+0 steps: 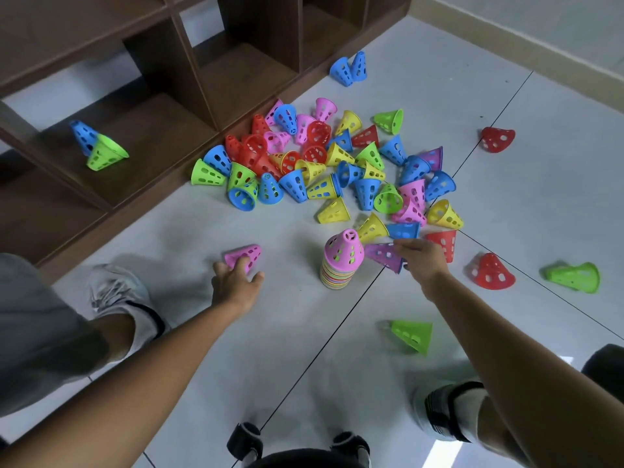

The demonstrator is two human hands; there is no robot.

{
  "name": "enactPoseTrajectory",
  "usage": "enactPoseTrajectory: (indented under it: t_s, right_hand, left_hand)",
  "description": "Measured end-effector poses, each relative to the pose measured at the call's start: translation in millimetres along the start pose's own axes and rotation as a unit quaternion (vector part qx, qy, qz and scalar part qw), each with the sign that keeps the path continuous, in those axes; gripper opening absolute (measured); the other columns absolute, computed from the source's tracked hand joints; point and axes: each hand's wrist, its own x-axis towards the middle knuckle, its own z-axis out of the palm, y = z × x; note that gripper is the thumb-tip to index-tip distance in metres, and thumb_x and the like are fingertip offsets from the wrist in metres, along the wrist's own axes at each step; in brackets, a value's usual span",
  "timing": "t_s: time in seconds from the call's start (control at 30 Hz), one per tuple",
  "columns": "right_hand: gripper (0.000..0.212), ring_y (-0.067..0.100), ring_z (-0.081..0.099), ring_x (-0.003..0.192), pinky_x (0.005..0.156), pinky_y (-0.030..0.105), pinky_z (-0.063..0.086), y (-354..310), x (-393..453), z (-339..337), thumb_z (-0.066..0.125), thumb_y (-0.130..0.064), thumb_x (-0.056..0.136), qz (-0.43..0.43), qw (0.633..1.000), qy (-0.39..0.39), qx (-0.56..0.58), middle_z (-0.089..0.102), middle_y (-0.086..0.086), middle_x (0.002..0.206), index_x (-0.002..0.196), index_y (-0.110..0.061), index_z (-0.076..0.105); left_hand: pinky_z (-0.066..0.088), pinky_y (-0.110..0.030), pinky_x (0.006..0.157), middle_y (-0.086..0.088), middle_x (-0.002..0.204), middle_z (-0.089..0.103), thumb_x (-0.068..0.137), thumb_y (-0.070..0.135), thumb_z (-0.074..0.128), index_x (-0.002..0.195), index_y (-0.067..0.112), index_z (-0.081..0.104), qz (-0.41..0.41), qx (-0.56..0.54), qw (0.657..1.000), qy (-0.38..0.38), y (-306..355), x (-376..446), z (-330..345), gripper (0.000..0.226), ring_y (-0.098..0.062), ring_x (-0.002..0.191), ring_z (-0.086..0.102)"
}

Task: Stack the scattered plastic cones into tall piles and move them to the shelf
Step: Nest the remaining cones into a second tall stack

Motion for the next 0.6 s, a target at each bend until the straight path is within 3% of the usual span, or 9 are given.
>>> enactPoseTrajectory:
  t_s: [0.03, 0.13, 0.23, 0.3, 0.43, 0.53, 0.6]
  right_hand:
    - [0.016, 0.027, 0.065, 0.091, 0.082, 0.041, 0.058, -8, -2, -2, 0.063, -0.003, 0.093, 0.001, 0.998, -0.01, 0.058, 0.07, 0.015, 0.111, 0.105, -0.007, 0.072]
    - [0.017, 0.02, 0.067, 0.088, 0.074, 0.028, 0.055, -39, -11, -10, 0.056, -0.001, 0.096, 0.007, 0.98, -0.056, 0.189, 0.069, 0.008, 0.101, 0.11, -0.005, 0.066]
    - [0.013, 0.016, 0.066, 0.087, 0.08, 0.03, 0.052, -63, -15, -18, 0.057, -0.007, 0.097, 0.006, 0.958, -0.12, 0.26, 0.069, 0.003, 0.096, 0.107, -0.011, 0.065]
    - [0.019, 0.018, 0.065, 0.089, 0.082, 0.031, 0.052, -77, -17, -20, 0.057, -0.009, 0.097, 0.011, 0.941, -0.161, 0.297, 0.07, 0.004, 0.1, 0.115, -0.012, 0.063]
    - [0.025, 0.016, 0.064, 0.087, 0.078, 0.029, 0.056, -93, -27, -14, 0.053, -0.009, 0.099, 0.021, 0.912, -0.246, 0.327, 0.068, 0.001, 0.105, 0.123, -0.013, 0.061]
    - [0.02, 0.015, 0.062, 0.086, 0.08, 0.029, 0.058, -95, -34, -6, 0.052, -0.01, 0.099, 0.029, 0.897, -0.298, 0.325, 0.069, 0.002, 0.098, 0.101, -0.013, 0.072]
    - [0.023, 0.015, 0.065, 0.086, 0.078, 0.029, 0.06, -94, -38, -1, 0.051, -0.009, 0.098, 0.036, 0.895, -0.316, 0.313, 0.071, 0.002, 0.096, 0.096, -0.013, 0.074]
  left_hand:
    - [0.038, -0.037, 0.104, -0.017, 0.134, 0.031, 0.095, 0.043, 0.059, 0.138, 0.026, 0.051, 0.001, -0.002, 1.0, 0.005, 1, 2, -1, 0.047, -0.043, 0.117, 0.046]
    - [0.035, -0.035, 0.105, -0.015, 0.141, 0.033, 0.095, 0.04, 0.06, 0.136, 0.025, 0.055, 0.001, -0.024, 1.0, 0.007, 2, 11, -6, 0.045, -0.042, 0.122, 0.041]
    - [0.039, -0.034, 0.101, -0.015, 0.136, 0.05, 0.094, 0.037, 0.062, 0.131, 0.02, 0.063, 0.019, -0.039, 0.999, 0.011, -2, 23, -10, 0.041, -0.039, 0.119, 0.051]
    - [0.045, -0.032, 0.091, -0.013, 0.123, 0.063, 0.091, 0.029, 0.066, 0.114, 0.012, 0.071, 0.028, -0.078, 0.996, 0.041, -3, 27, -12, 0.029, -0.034, 0.108, 0.06]
    - [0.046, -0.028, 0.076, -0.009, 0.099, 0.073, 0.088, 0.012, 0.07, 0.096, 0.01, 0.075, 0.022, -0.172, 0.982, 0.077, 3, 24, -22, 0.01, -0.025, 0.083, 0.064]
    - [0.045, -0.025, 0.073, -0.008, 0.09, 0.075, 0.085, 0.005, 0.069, 0.093, 0.011, 0.077, 0.015, -0.228, 0.97, 0.086, 8, 23, -31, 0.012, -0.02, 0.078, 0.065]
    - [0.05, -0.028, 0.076, -0.01, 0.088, 0.076, 0.083, 0.003, 0.07, 0.088, 0.011, 0.077, 0.012, -0.269, 0.959, 0.084, 12, 24, -35, 0.013, -0.022, 0.08, 0.068]
